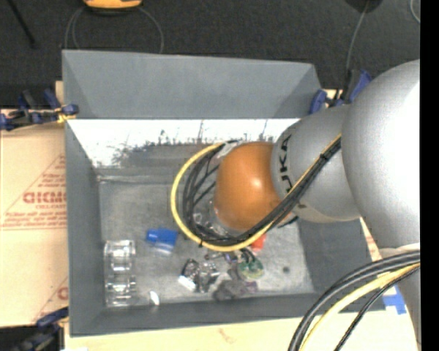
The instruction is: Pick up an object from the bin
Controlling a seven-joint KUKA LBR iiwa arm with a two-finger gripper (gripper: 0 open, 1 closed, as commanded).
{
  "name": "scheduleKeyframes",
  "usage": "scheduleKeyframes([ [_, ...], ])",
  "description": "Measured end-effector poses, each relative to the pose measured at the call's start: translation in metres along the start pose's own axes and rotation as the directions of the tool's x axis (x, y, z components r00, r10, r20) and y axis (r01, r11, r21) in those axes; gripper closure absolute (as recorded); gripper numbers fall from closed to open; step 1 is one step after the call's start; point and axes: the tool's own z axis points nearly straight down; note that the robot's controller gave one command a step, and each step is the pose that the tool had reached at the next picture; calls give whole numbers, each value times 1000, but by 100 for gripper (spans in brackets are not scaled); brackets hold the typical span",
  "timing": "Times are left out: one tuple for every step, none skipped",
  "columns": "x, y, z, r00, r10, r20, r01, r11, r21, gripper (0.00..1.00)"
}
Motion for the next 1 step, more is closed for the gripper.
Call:
scheduleKeyframes([
  [-2,0,-2,1000,4,7,-4,1000,-2,100],
])
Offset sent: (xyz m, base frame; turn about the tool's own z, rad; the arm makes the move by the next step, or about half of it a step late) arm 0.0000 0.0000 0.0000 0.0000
